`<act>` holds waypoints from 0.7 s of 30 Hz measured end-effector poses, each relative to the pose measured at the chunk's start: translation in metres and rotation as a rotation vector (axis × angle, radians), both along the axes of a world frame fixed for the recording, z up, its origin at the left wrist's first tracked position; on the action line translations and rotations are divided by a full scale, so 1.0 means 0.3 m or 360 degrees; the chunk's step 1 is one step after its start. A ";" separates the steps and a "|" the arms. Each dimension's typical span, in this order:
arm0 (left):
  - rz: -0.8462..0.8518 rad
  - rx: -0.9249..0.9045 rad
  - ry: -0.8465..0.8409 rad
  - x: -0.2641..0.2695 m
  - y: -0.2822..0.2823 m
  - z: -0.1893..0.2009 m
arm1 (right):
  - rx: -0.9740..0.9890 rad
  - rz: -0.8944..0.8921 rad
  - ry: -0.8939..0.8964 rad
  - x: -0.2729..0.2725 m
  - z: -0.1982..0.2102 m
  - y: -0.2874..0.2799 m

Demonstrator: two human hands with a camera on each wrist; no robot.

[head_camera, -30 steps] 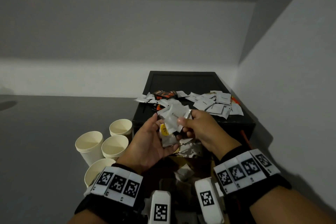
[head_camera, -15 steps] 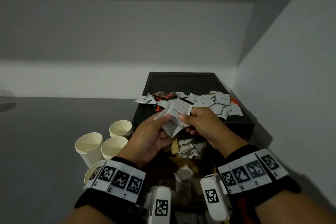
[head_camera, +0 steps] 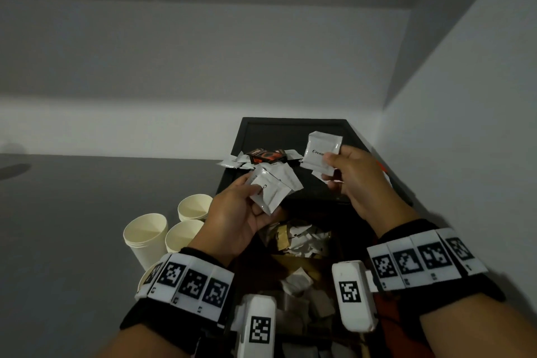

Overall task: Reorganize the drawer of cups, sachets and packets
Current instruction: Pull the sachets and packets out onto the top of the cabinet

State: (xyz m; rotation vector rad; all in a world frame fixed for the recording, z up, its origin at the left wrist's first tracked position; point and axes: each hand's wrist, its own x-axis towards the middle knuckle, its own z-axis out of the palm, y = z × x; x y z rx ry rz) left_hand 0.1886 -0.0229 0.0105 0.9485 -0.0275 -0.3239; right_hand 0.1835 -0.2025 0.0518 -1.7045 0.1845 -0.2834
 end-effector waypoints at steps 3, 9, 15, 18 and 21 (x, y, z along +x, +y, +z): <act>0.0007 -0.0054 0.0057 0.004 0.007 0.007 | -0.0097 -0.0167 0.0003 0.062 -0.005 -0.042; 0.0014 -0.0128 0.0149 0.009 0.001 0.016 | -0.0296 -0.0253 0.0284 0.177 -0.057 -0.145; 0.0021 -0.0233 0.0142 0.022 0.003 0.012 | -0.0920 -0.0137 0.0230 0.097 -0.026 -0.034; 0.0073 -0.0287 0.0083 0.024 -0.014 0.008 | -0.0716 0.0464 0.0297 0.012 -0.009 0.080; 0.0137 -0.0285 0.0036 0.024 -0.026 0.011 | -0.0686 0.0603 0.0298 0.000 -0.020 0.117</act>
